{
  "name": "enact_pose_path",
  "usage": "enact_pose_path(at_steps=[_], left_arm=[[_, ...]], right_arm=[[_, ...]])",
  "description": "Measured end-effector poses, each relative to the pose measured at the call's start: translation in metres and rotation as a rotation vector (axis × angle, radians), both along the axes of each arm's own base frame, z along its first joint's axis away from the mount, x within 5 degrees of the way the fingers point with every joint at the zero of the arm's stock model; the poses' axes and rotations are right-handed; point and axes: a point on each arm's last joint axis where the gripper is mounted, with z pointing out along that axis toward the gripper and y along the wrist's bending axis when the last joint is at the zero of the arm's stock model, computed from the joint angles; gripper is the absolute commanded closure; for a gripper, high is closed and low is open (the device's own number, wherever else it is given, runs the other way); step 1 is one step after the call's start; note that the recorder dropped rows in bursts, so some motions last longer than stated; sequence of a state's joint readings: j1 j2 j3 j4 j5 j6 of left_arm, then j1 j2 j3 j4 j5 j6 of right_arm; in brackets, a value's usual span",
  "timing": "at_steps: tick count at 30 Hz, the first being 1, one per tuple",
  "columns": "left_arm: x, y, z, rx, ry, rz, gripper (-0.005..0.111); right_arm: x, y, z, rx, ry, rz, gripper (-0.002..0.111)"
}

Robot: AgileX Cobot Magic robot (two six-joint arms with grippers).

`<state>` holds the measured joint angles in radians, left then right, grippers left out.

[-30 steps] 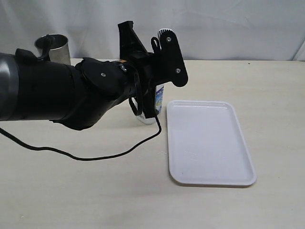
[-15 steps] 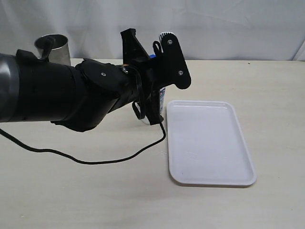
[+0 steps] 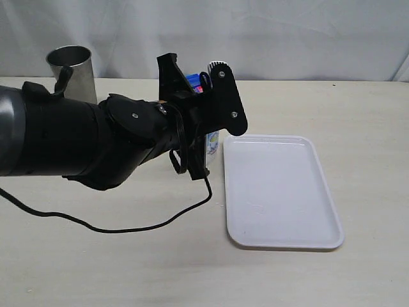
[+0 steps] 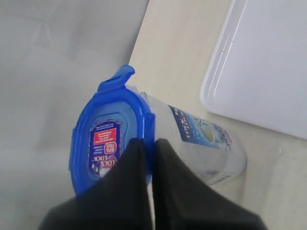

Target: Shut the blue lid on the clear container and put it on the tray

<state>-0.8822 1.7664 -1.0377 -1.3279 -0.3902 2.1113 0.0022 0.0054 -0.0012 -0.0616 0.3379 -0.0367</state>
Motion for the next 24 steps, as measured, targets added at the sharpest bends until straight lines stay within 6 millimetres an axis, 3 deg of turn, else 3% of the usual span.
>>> enact_pose_path(at_steps=[24], left_arm=[[0.0007,-0.0025,0.0032,0.056,-0.07,-0.066,0.107]], right_arm=[[0.0,0.0,0.0,0.0,0.0,0.0,0.104]])
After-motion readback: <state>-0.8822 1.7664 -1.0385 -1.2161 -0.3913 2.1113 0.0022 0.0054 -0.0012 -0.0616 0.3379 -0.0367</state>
